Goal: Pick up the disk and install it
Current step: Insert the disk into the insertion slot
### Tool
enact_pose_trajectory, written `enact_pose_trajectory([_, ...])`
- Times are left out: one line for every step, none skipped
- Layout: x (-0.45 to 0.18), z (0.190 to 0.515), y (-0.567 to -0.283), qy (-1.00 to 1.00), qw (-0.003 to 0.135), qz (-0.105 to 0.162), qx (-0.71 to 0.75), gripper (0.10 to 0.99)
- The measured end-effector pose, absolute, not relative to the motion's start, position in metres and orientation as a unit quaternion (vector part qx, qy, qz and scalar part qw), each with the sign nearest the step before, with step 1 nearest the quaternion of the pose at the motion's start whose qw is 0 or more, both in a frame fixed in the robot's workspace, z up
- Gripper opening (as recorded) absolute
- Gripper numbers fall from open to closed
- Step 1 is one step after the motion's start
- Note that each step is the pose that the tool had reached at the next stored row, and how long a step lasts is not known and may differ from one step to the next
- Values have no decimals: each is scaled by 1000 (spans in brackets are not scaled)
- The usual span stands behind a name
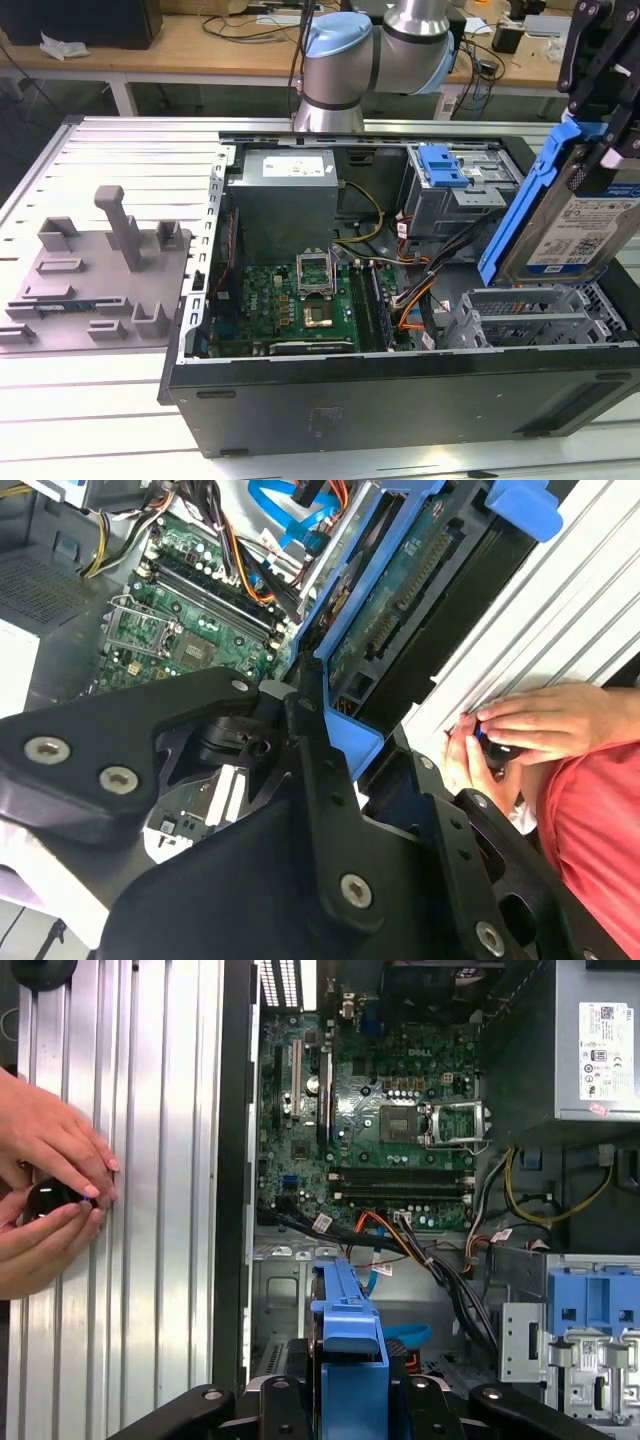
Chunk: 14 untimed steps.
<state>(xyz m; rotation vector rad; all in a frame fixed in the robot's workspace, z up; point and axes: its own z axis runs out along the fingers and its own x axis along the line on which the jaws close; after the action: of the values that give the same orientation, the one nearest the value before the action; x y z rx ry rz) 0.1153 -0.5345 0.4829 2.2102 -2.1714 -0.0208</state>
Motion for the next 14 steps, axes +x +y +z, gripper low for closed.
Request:
enact_pose_trajectory([116, 483, -535, -701, 22, -7, 713, 365])
enact_pose_trajectory([116, 483, -535, -701, 22, -7, 713, 365])
enact_pose_trajectory([116, 483, -535, -701, 22, -7, 713, 365])
enact_pose_trajectory([116, 483, -535, -701, 22, -7, 713, 365])
enact_pose_trajectory([116, 483, -535, -701, 22, -7, 713, 365])
enact_pose_trajectory([116, 483, -535, -701, 22, -7, 713, 365])
enact_pose_trajectory([116, 483, -535, -701, 22, -7, 713, 365])
enact_pose_trajectory([116, 483, -535, -701, 22, -7, 713, 365])
enact_pose_trajectory([116, 483, -535, -701, 22, -7, 713, 365])
enact_pose_trajectory([116, 482, -535, -701, 22, -7, 713, 365])
enact_pose_trajectory([116, 482, -535, -701, 22, -7, 713, 365])
enact_pose_trajectory([116, 482, -535, -701, 22, -7, 713, 365])
enact_pose_trajectory([116, 482, -535, -701, 22, -7, 713, 365])
enact_pose_trajectory([116, 481, -535, -701, 22, -7, 713, 365])
